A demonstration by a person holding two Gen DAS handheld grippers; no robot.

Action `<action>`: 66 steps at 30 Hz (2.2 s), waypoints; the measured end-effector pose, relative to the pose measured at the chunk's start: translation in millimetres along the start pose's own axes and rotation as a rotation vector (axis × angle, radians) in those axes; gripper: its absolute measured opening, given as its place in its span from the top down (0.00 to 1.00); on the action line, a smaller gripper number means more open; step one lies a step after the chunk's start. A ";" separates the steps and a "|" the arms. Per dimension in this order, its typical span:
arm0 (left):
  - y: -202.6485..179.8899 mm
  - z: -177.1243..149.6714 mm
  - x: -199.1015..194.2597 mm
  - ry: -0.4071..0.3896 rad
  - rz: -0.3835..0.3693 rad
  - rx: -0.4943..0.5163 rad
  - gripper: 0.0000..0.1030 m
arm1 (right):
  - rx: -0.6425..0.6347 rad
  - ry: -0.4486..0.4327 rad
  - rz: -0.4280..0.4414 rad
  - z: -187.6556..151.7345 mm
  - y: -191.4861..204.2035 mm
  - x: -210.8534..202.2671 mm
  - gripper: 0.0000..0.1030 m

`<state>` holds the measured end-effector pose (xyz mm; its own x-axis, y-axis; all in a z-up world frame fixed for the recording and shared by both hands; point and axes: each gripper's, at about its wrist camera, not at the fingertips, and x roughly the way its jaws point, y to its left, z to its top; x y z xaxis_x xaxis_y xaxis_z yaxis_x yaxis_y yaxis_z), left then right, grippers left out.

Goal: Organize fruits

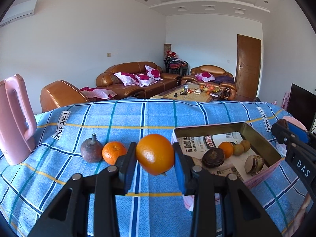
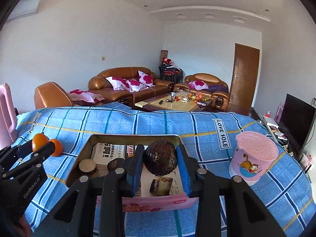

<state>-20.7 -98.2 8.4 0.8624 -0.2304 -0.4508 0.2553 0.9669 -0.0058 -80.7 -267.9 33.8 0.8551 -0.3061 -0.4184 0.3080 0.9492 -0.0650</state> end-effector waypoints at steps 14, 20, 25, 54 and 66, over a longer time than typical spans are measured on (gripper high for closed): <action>-70.3 11.4 16.1 0.034 -0.146 0.060 0.64 | 0.091 0.017 -0.078 7.1 -42.9 18.8 0.65; -85.4 13.7 32.4 0.072 -0.164 0.060 0.64 | 0.092 0.034 -0.110 8.0 -51.5 30.2 0.65; -88.6 14.8 42.1 0.091 -0.169 0.045 0.64 | 0.075 0.044 -0.116 9.7 -49.3 39.6 0.65; -68.2 13.6 80.2 0.246 -0.153 -0.056 0.63 | 0.079 0.304 0.189 -6.4 -24.6 87.1 0.61; -66.2 18.2 46.1 0.066 -0.083 -0.042 0.03 | 0.283 0.123 0.169 8.4 -64.0 53.5 0.01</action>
<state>10.1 -174.8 4.2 0.8081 -0.3030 -0.5052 0.3045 0.9490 -0.0821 -51.2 -345.7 23.2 0.8528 -0.1186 -0.5086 0.2841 0.9225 0.2613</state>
